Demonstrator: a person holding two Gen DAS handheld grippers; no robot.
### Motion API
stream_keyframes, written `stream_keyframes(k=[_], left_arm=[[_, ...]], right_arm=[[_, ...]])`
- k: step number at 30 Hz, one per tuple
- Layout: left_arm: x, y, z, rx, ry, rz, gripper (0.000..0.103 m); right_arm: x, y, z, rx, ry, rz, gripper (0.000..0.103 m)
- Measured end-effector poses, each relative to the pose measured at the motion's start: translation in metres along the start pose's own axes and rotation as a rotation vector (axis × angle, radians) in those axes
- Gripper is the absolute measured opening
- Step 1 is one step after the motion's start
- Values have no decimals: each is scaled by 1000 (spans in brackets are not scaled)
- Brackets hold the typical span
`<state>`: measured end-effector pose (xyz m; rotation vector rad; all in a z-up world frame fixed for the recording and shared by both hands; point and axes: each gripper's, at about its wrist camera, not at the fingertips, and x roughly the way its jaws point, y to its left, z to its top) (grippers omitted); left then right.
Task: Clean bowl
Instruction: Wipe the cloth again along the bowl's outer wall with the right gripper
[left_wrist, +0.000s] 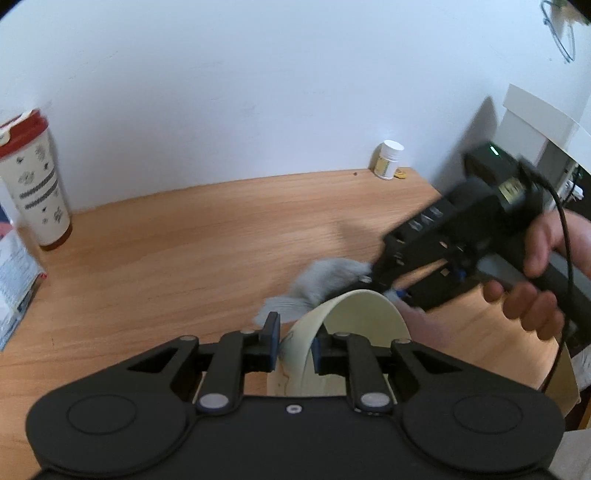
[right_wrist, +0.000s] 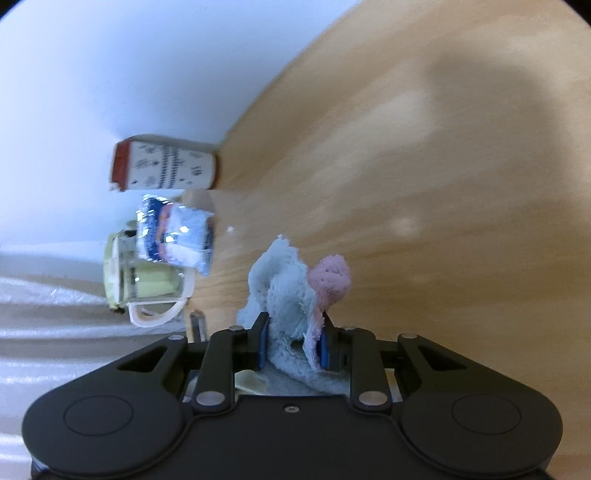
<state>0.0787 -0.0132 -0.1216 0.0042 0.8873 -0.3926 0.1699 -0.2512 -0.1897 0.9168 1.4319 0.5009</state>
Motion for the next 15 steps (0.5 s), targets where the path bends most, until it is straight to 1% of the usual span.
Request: stream_keyframes(k=[3, 5, 7, 10, 13, 15], left_arm=[[1, 4, -3, -39, 7, -3, 16], [2, 9, -5, -76, 9, -1, 16], [3, 11, -4, -89, 7, -2, 16], [1, 19, -6, -129, 3, -16, 16], [1, 28, -8, -190, -3, -31, 16], [0, 35, -10, -230, -6, -45, 16]], right_arm=[[-8, -19, -7, 62, -15, 10, 29], [-11, -28, -13, 87, -18, 1, 29], [-13, -35, -18, 103, -8, -19, 29], [-18, -37, -25, 99, -3, -35, 29], [-24, -37, -29, 101, -25, -13, 29], [-29, -36, -31, 79, -38, -4, 29]])
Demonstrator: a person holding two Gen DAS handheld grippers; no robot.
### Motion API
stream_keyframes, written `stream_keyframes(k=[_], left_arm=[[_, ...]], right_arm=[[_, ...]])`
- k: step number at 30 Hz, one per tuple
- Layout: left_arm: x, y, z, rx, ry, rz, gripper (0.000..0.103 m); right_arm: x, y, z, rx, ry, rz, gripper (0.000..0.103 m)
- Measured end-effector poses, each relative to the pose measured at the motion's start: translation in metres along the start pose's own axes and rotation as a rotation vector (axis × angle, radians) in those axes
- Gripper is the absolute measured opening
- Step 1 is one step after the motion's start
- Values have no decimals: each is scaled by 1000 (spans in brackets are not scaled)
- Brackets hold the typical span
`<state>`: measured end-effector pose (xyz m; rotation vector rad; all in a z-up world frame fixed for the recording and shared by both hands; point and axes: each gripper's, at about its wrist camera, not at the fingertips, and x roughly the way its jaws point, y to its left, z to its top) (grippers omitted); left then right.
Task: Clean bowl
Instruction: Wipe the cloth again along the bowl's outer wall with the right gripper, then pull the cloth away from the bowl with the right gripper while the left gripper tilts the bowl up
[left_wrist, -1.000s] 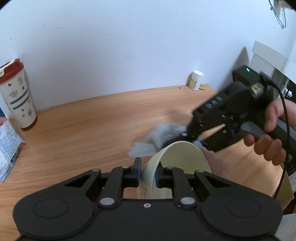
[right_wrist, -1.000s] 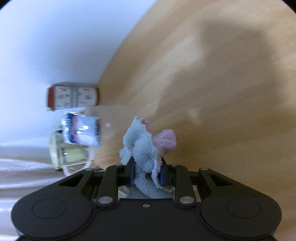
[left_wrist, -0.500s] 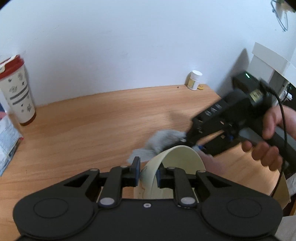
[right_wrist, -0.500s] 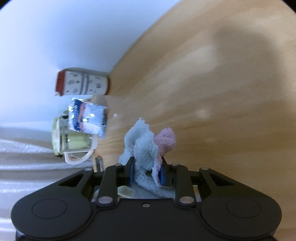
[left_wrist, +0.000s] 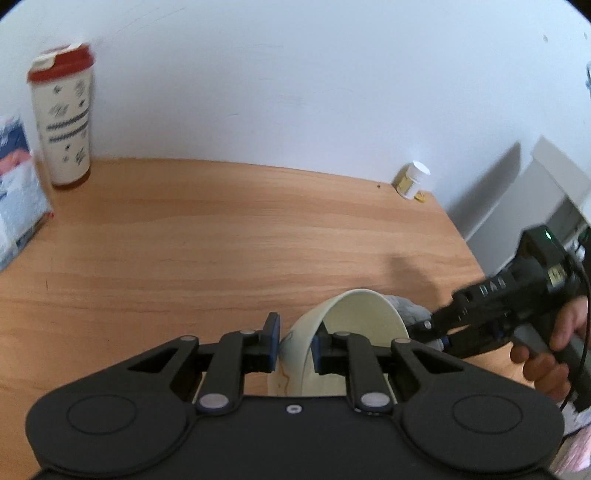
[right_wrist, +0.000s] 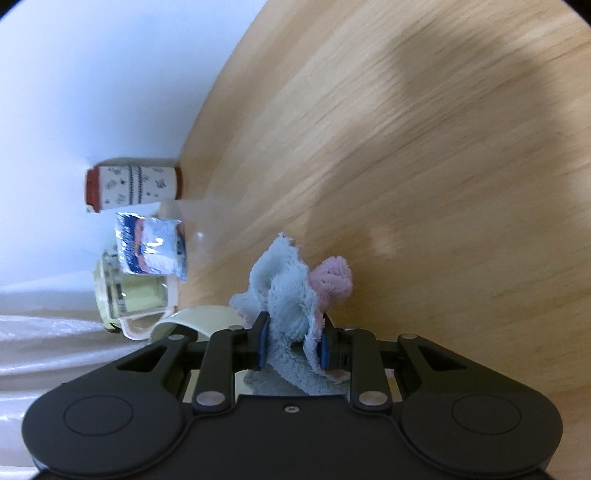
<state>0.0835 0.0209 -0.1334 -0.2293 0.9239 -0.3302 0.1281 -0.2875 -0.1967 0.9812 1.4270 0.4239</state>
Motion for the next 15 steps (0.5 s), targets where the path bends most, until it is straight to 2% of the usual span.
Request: stream_keyframes(k=[2, 11, 13, 15], left_arm=[[-2, 6, 1, -18, -9, -19, 16], [-4, 25, 4, -106, -29, -74, 16], [-4, 30, 5, -131, -30, -72, 16], [-3, 34, 6, -165, -27, -71, 16]], right_arm=[[-3, 8, -3, -91, -12, -36, 29], [2, 85, -52, -958, -29, -315, 28], [8, 93, -64, -1084, -26, -362, 28], [13, 96, -72, -1148, -11, -376, 28]])
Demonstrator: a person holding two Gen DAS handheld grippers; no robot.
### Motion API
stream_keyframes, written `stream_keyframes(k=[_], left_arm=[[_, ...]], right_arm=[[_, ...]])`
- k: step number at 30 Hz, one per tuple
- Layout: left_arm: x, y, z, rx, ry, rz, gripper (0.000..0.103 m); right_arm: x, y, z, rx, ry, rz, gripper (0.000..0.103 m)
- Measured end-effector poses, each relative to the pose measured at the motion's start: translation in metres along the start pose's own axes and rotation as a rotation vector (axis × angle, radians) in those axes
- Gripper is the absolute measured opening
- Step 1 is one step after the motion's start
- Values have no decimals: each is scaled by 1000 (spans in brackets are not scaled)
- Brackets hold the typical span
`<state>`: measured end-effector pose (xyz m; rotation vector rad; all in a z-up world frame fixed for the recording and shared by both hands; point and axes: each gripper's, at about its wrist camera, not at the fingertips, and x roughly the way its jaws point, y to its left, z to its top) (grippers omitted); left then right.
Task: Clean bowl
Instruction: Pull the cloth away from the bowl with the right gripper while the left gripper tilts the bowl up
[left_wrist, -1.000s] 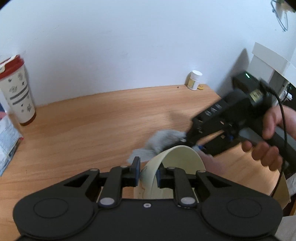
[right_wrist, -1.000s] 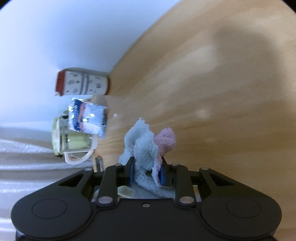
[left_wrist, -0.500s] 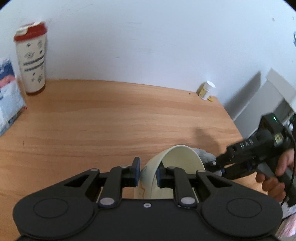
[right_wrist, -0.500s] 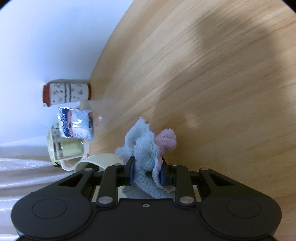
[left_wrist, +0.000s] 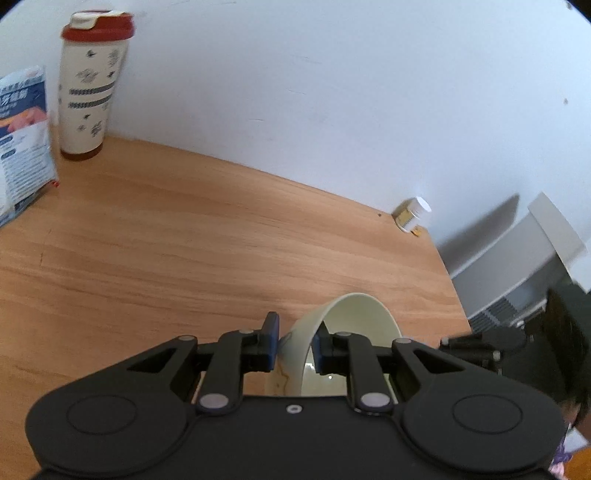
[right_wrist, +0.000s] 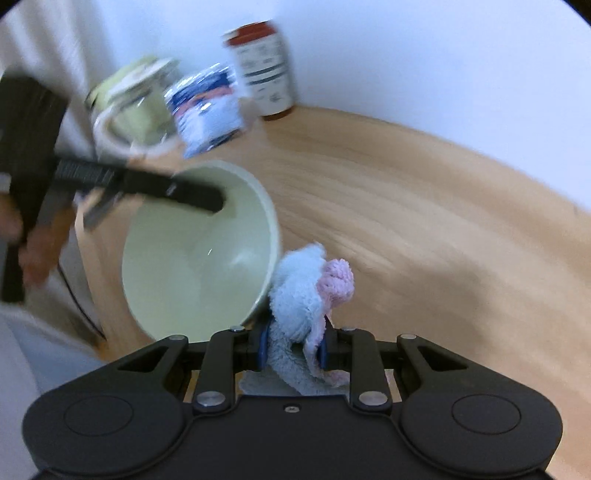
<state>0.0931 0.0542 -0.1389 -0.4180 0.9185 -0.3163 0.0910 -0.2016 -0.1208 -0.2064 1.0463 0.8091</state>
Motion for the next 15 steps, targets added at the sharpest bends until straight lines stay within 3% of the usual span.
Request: stream_keyframes(k=[4, 15], left_arm=[[4, 3, 2, -27, 10, 8, 16], [9, 9, -1, -89, 0, 18, 17]], right_arm=[[5, 18, -2, -72, 10, -4, 28], [17, 24, -11, 153, 7, 74, 28]])
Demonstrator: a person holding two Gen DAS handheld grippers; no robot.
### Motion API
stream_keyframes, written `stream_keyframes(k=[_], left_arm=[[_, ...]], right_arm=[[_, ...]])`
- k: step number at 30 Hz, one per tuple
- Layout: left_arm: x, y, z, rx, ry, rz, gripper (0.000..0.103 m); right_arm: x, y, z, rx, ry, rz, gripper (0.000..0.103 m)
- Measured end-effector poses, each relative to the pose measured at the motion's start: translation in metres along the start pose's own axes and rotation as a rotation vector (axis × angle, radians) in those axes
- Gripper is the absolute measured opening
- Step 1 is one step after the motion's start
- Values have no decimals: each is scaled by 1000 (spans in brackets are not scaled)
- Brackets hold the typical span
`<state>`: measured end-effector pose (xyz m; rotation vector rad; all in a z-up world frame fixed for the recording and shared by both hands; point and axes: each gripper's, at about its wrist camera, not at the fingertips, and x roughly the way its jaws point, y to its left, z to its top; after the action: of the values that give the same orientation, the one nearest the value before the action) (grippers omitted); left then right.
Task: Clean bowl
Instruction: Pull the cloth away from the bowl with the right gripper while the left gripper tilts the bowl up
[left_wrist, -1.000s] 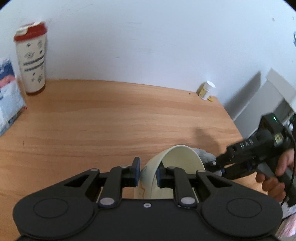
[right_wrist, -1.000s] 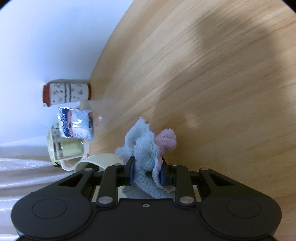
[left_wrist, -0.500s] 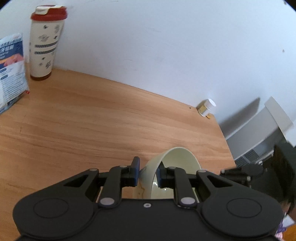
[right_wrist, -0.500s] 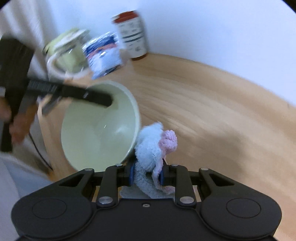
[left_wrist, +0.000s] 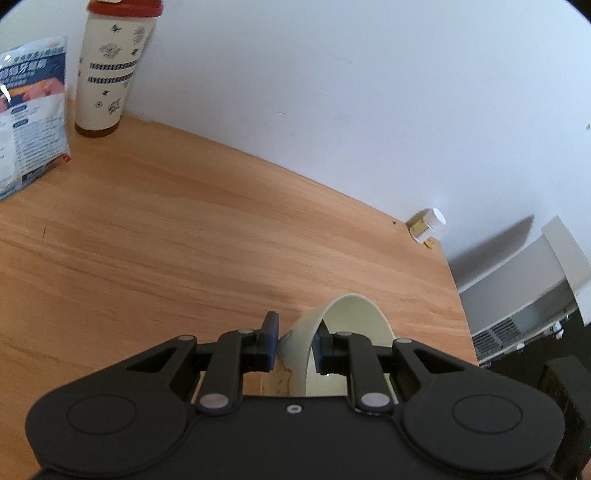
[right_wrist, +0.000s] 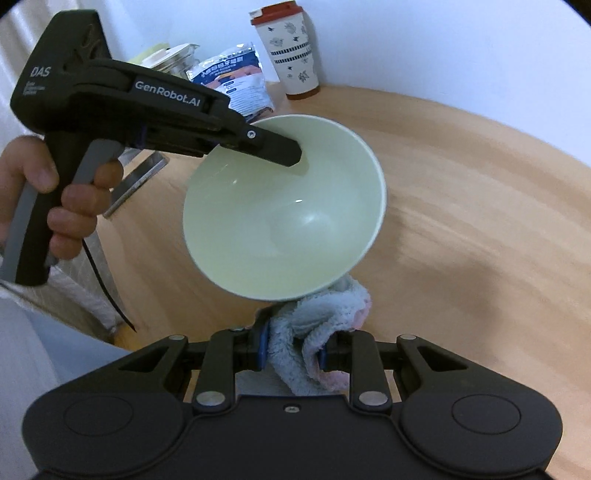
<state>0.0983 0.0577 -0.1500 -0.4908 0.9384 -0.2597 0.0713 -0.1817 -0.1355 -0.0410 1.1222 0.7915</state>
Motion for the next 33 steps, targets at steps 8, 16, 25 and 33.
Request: stream_keyframes(k=[8, 16, 25, 33], left_arm=[[2, 2, -5, -39, -3, -1, 17], [10, 4, -11, -52, 11, 10, 17], [16, 14, -5, -56, 14, 34, 17], [20, 28, -3, -75, 33, 15, 16]], right_arm=[[9, 10, -5, 79, 8, 75, 28], [20, 24, -5, 120, -2, 123, 28], [12, -4, -16, 233, -6, 46, 28], [3, -30, -22, 277, -22, -24, 28]])
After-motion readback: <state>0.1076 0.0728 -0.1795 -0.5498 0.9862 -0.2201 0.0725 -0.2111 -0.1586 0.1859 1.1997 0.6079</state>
